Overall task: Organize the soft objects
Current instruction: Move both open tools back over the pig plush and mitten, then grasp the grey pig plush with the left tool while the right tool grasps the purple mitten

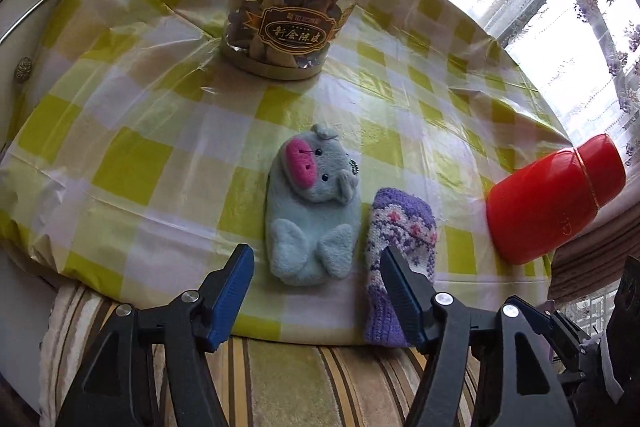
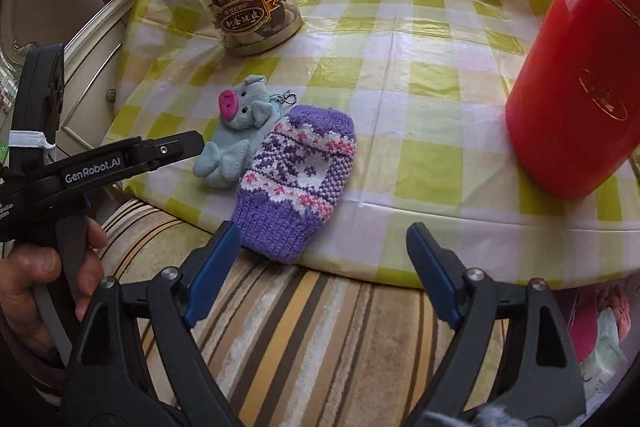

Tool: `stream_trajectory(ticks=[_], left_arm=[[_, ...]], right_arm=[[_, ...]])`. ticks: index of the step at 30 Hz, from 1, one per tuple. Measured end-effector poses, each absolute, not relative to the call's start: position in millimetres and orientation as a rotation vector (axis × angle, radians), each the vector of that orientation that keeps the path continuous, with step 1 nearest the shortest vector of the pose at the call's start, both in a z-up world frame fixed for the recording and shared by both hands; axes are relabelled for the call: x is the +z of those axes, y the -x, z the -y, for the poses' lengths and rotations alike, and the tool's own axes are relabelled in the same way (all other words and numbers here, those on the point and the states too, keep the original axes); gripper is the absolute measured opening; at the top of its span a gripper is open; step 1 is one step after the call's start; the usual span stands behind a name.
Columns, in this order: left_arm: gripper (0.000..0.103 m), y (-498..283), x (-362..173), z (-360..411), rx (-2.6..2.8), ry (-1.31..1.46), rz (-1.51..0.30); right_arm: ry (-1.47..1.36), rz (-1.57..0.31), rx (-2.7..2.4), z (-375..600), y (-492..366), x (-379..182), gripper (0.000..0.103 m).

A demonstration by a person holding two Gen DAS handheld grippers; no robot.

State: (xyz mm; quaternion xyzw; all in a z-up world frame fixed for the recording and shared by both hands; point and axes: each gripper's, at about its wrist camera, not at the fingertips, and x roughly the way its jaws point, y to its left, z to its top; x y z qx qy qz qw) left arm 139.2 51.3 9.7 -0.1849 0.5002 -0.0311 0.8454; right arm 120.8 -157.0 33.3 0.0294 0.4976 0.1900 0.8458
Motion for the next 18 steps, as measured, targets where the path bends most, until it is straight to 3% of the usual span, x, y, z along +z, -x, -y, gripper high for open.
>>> stream_trajectory(ticks=[9, 18], left_arm=[[0.070, -164, -10, -68, -0.002, 0.397, -1.058], [0.070, -165, -19, -62, -0.050, 0.415, -1.069]], right_arm=[[0.017, -1.105, 0.381, 106, -158, 2, 0.089], [0.107, -1.096, 0.291, 119, -188, -18, 0.089]])
